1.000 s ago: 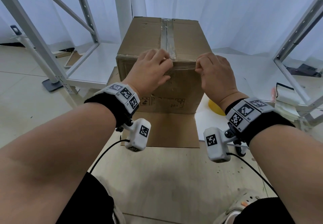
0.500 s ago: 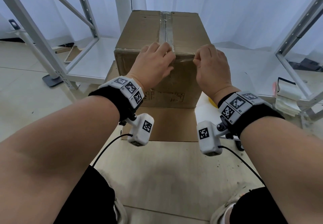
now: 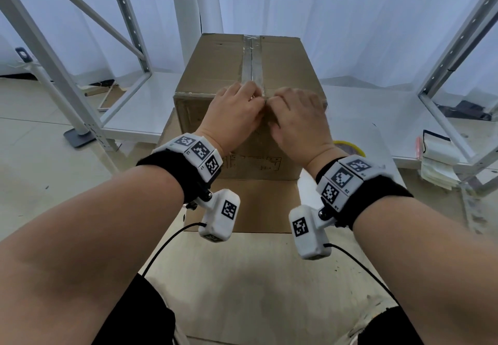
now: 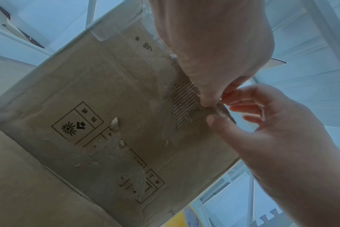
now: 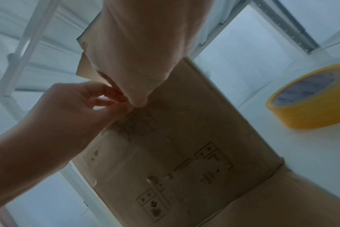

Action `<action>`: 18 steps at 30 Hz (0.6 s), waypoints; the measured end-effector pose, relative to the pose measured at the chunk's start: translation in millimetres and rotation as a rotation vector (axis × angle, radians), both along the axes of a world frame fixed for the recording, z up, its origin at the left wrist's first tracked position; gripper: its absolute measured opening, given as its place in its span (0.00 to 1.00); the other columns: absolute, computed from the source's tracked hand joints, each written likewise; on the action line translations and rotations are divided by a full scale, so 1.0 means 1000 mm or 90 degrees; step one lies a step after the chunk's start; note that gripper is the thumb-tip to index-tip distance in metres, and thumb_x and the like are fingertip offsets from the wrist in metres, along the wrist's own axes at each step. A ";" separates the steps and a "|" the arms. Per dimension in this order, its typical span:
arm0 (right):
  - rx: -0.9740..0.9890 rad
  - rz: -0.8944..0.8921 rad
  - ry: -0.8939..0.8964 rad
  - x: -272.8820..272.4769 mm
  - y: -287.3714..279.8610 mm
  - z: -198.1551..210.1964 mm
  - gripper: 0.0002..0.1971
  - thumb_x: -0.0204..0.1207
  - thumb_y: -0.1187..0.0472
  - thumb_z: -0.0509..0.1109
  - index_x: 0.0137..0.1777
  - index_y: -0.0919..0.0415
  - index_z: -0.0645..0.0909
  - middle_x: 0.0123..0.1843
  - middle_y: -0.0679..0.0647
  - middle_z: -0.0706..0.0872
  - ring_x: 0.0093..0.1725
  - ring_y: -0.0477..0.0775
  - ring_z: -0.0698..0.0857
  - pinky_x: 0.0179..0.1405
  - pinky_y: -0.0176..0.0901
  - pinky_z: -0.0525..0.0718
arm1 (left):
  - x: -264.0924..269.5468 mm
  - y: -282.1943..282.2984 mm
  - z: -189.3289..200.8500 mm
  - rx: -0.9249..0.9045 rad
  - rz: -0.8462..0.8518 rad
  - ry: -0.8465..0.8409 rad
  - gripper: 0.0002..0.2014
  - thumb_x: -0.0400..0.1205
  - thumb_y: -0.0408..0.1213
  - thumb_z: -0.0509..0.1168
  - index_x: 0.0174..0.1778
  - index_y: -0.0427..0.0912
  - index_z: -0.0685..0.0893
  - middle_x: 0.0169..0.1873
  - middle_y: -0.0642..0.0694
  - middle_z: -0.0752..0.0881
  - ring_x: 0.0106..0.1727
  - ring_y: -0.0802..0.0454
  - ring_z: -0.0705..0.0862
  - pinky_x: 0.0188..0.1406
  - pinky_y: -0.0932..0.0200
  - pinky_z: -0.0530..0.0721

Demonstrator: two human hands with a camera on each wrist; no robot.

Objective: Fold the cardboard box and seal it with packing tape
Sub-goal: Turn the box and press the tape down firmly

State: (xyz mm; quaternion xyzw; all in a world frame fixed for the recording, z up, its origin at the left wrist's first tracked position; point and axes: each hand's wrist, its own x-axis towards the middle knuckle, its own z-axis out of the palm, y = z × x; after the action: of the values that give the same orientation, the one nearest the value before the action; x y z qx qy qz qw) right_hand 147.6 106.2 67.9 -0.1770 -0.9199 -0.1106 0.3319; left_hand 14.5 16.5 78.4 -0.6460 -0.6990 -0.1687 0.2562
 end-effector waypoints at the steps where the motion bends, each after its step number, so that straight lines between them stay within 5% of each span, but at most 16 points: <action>1: 0.010 0.000 0.012 -0.006 -0.001 -0.001 0.09 0.73 0.63 0.72 0.52 0.62 0.83 0.50 0.60 0.85 0.49 0.62 0.83 0.54 0.54 0.79 | 0.000 -0.001 0.000 0.002 -0.001 -0.013 0.07 0.80 0.36 0.66 0.46 0.35 0.86 0.49 0.39 0.83 0.47 0.39 0.83 0.51 0.44 0.82; 6: 0.053 0.002 0.048 -0.015 0.004 -0.001 0.05 0.70 0.65 0.77 0.43 0.62 0.85 0.43 0.58 0.85 0.42 0.62 0.84 0.46 0.52 0.81 | -0.018 -0.014 0.011 -0.067 -0.042 -0.110 0.13 0.81 0.42 0.65 0.59 0.41 0.80 0.56 0.43 0.82 0.56 0.45 0.81 0.56 0.56 0.76; 9: 0.059 0.027 0.068 -0.012 0.006 0.000 0.04 0.69 0.64 0.78 0.41 0.62 0.86 0.43 0.59 0.86 0.40 0.64 0.84 0.46 0.52 0.81 | -0.039 -0.024 0.012 -0.058 0.005 -0.127 0.18 0.84 0.45 0.61 0.69 0.45 0.79 0.64 0.45 0.82 0.66 0.44 0.79 0.65 0.48 0.75; 18: 0.010 0.056 0.063 -0.010 0.002 -0.001 0.03 0.72 0.66 0.76 0.41 0.65 0.86 0.47 0.61 0.86 0.44 0.65 0.85 0.46 0.56 0.83 | -0.053 -0.024 0.009 -0.051 0.004 -0.206 0.16 0.84 0.46 0.61 0.68 0.49 0.82 0.68 0.51 0.81 0.70 0.52 0.76 0.71 0.53 0.69</action>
State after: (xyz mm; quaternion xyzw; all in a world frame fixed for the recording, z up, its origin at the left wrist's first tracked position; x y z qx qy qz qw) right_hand 137.3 108.5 66.6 -0.1388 -0.9084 -0.0942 0.3829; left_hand -38.3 -8.0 87.0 -0.6176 -0.7395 -0.2418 0.1146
